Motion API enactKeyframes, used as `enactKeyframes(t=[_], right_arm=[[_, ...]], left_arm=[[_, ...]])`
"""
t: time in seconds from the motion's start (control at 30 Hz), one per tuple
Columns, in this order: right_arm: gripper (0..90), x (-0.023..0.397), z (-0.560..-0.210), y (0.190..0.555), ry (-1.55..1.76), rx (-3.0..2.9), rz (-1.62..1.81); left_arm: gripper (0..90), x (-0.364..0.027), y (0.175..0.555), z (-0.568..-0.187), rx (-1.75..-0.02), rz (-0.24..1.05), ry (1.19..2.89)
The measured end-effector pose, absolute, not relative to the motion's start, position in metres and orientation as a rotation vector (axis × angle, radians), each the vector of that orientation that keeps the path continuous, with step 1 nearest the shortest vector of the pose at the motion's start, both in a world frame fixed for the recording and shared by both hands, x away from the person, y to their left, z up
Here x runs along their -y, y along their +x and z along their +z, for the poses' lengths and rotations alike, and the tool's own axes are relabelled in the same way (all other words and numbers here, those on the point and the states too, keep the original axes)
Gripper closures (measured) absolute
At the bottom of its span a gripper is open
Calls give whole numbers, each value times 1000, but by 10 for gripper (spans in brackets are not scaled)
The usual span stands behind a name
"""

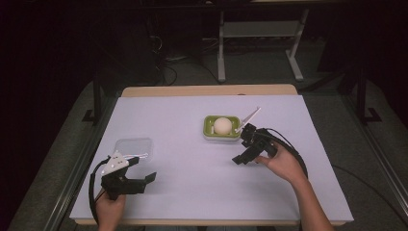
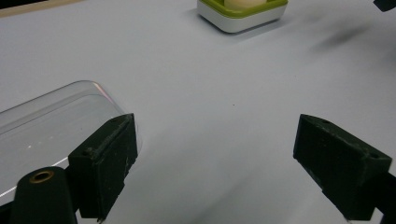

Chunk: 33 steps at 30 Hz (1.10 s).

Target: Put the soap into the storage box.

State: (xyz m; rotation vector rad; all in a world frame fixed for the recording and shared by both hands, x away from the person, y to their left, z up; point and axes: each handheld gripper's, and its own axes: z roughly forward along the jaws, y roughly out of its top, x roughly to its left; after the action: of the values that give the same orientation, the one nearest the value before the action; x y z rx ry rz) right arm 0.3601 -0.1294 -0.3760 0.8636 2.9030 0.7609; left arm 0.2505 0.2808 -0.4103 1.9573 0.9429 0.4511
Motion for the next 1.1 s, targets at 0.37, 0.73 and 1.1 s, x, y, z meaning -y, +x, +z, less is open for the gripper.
enactKeyframes(t=[0.37, 0.73, 1.1], right_arm=[[222, 138, -386, 343, 882, -2885, 786], [222, 145, -393, 332, 909, -2872, 810], [222, 155, -399, 321, 944, -2851, 857]], left_arm=[[131, -280, 251, -411, -938, 454, 1970], [130, -278, 251, -412, -931, 450, 1974], [130, -278, 251, -412, -931, 447, 1977]])
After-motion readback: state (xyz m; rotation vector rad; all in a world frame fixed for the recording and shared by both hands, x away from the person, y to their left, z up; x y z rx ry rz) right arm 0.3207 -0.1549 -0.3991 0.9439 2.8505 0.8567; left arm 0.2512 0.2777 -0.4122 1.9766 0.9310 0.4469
